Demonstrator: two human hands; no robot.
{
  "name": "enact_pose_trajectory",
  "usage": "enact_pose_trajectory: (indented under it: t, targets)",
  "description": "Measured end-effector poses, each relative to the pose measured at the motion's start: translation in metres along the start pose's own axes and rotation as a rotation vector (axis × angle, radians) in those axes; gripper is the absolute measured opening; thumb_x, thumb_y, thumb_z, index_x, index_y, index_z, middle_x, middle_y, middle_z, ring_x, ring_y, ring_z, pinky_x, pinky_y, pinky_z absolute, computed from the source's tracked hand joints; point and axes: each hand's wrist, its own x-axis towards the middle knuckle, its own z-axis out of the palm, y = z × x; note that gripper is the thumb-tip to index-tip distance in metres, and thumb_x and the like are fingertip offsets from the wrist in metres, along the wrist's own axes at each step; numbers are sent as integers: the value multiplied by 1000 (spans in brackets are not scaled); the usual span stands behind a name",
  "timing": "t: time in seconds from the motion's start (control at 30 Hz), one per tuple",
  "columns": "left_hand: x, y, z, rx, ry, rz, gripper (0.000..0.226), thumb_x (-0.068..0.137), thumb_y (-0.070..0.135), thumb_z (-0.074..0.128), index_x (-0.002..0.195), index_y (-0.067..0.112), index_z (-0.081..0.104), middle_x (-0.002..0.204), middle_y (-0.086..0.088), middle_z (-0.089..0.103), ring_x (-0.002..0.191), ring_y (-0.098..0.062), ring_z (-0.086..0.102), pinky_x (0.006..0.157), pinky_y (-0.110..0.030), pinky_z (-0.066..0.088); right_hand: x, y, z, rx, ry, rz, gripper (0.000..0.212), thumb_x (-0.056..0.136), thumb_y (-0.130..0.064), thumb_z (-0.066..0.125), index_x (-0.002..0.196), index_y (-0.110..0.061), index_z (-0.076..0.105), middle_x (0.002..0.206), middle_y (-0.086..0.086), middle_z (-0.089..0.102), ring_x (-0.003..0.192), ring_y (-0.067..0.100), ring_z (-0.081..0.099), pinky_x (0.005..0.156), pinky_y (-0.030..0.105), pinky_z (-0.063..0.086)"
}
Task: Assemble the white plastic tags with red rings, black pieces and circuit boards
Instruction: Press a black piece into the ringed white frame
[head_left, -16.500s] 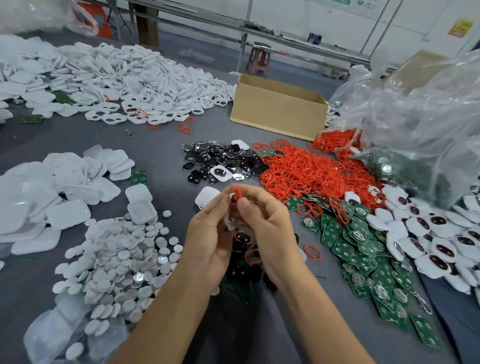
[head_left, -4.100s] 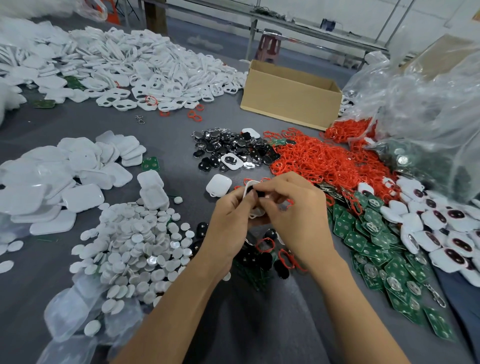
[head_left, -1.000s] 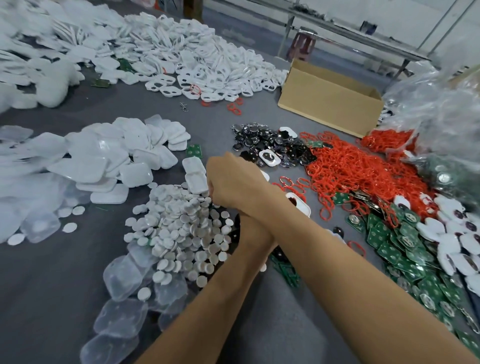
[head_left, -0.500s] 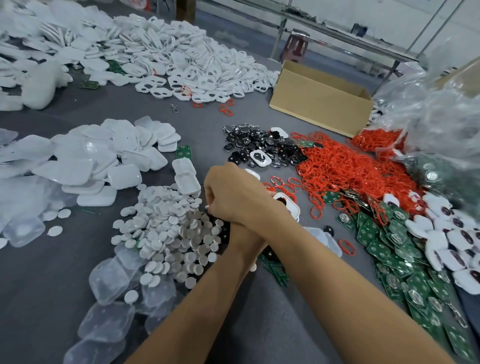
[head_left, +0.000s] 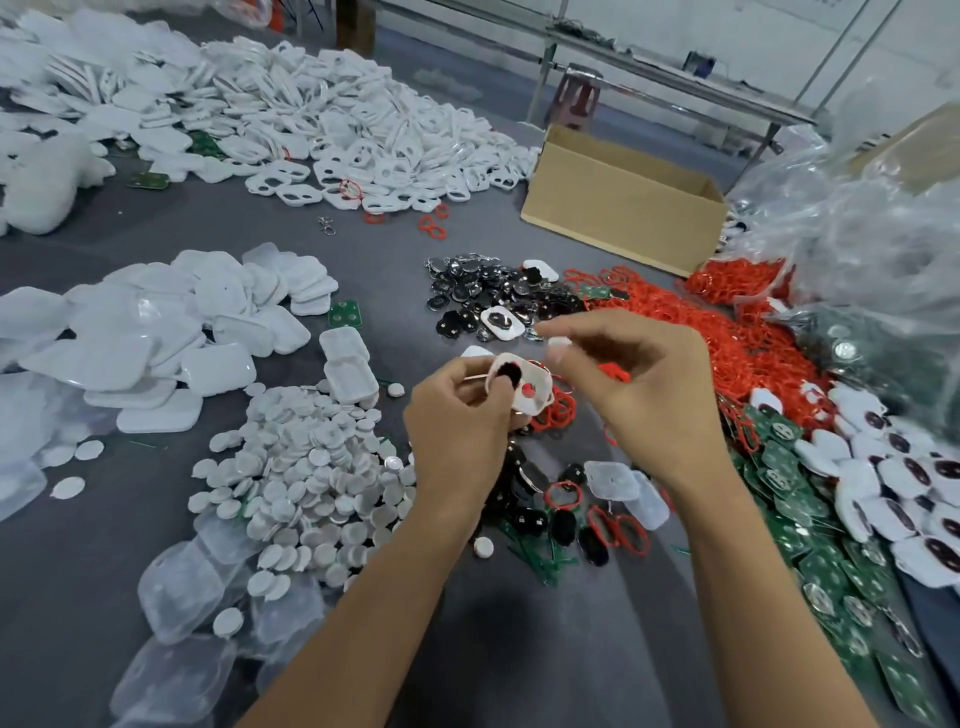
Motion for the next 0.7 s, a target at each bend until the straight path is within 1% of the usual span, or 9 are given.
enact_pose_trajectory:
  t: [0.03,0.13,0.2,0.3,0.33,0.43,0.53,0.57,0.7]
  targets:
    - [2,-3,0,-8,37,15,12,90,5,65,89,16,70,86,-12,75,74,-20,73,64,-28,60,-2,5,-1,-32,8,-8,19,84,0,70,97,-13,76,87,0,72,78,15,67,74,27,53]
    - [6,-8,2,-29,85,13,11,90,5,65,94,14,71,81,-5,76,70,-18,74,62,-26,58,-7,13,2,-33,14,-12,25,84,0,69,102,-17,73,86,-4,70,79,6,64,75,22,50]
    - [7,-8,2,-27,95,10,10,90,8,66,94,15,71,80,-4,76,69,-18,74,62,-26,58,-7,15,6,36,31,40,27,83,1,71,102,-17,72,82,-4,68,75,9,62,75,22,50]
    - [7,-10,2,-43,111,4,11,90,8,67,94,17,71,82,-6,76,70,-20,74,61,-25,57,-5,16,7,128,63,67,16,80,1,74,91,-10,72,79,4,69,73,26,63,72,33,54]
    - [7,-10,2,-43,115,4,12,90,7,67,94,18,71,83,-7,76,71,-21,75,61,-25,57,-4,17,6,143,72,65,12,79,1,74,87,-9,72,77,4,69,70,26,62,69,33,54]
    - [7,-9,3,-39,113,14,15,90,6,65,94,19,71,83,-6,76,71,-21,74,64,-29,59,-4,18,5,159,83,49,11,76,0,77,79,-8,72,73,1,69,62,16,58,63,23,49]
    - [6,-8,3,-35,117,18,17,91,5,64,92,21,71,82,-5,76,70,-20,74,65,-30,58,-5,19,6,208,96,53,20,75,3,77,73,-14,68,82,3,73,72,25,67,68,30,56]
    - [6,-8,3,-42,121,19,18,91,5,64,92,21,71,82,-4,76,71,-20,74,65,-30,58,-5,20,6,204,97,34,21,75,4,77,72,-14,67,83,3,73,75,25,69,70,31,57]
    - [6,-7,2,-55,120,13,18,91,5,63,92,21,71,80,-3,76,70,-20,74,63,-28,57,-7,21,8,165,79,-50,15,74,6,76,72,-6,66,83,2,72,83,12,71,73,25,55]
